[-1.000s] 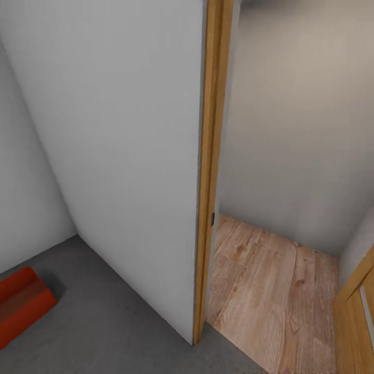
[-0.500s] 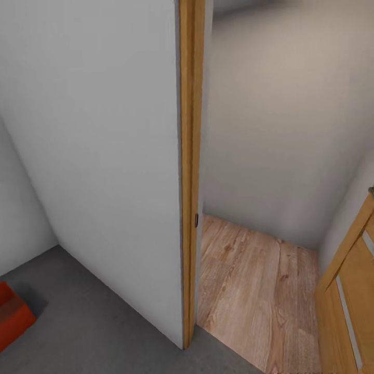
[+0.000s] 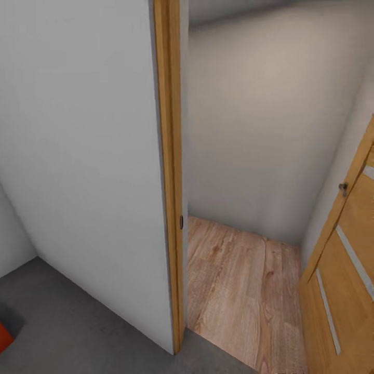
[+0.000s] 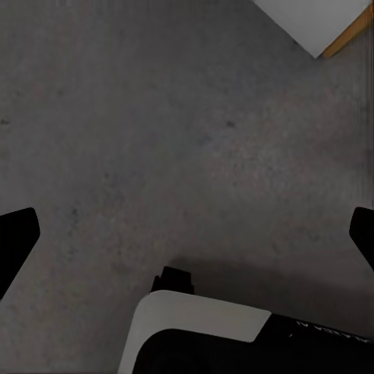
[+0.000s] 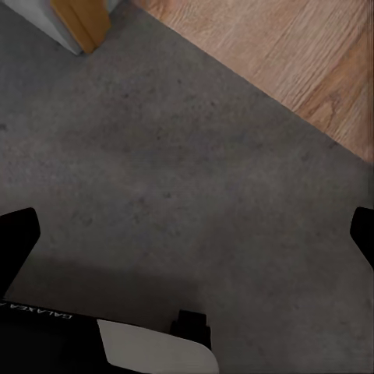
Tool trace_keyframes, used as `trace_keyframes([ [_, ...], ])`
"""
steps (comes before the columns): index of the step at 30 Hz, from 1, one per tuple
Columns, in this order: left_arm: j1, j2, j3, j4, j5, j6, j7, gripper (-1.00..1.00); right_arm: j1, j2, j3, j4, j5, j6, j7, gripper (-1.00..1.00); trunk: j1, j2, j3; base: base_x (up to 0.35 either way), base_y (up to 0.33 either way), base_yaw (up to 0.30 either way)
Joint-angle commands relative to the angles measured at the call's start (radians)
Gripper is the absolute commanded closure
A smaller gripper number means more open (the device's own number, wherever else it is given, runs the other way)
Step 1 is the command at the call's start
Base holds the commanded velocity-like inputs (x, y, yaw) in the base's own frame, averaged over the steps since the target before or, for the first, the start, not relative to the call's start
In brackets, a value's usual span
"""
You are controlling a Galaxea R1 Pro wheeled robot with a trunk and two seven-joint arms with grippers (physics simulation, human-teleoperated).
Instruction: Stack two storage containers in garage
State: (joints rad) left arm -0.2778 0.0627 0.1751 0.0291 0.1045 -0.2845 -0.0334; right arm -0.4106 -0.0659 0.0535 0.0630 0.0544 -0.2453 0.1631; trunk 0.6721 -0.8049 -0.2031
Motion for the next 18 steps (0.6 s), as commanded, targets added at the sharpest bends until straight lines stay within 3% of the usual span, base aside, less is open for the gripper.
trace_keyframes([
  [1,-0.001,0.0,0.0,0.003,0.01,-0.005,-0.003,-1.0,-0.002,0.0,0.005,0.004,0.005,-0.008,0.0,-1.0,0.0,-0.001,0.0,0.0,0.0,-0.178],
  [8,-0.001,-0.001,0.0,0.003,0.01,-0.005,-0.004,-1.0,-0.002,0.0,0.005,0.004,0.005,-0.008,0.0,-1.0,0.0,-0.001,0.008,0.0,0.0,-0.189],
  [18,-0.001,-0.001,0.0,0.003,0.011,-0.005,-0.003,-1.0,-0.002,0.0,0.005,0.004,0.005,-0.008,0.0,-1.0,0.0,-0.001,0.01,0.0,0.0,-0.274],
])
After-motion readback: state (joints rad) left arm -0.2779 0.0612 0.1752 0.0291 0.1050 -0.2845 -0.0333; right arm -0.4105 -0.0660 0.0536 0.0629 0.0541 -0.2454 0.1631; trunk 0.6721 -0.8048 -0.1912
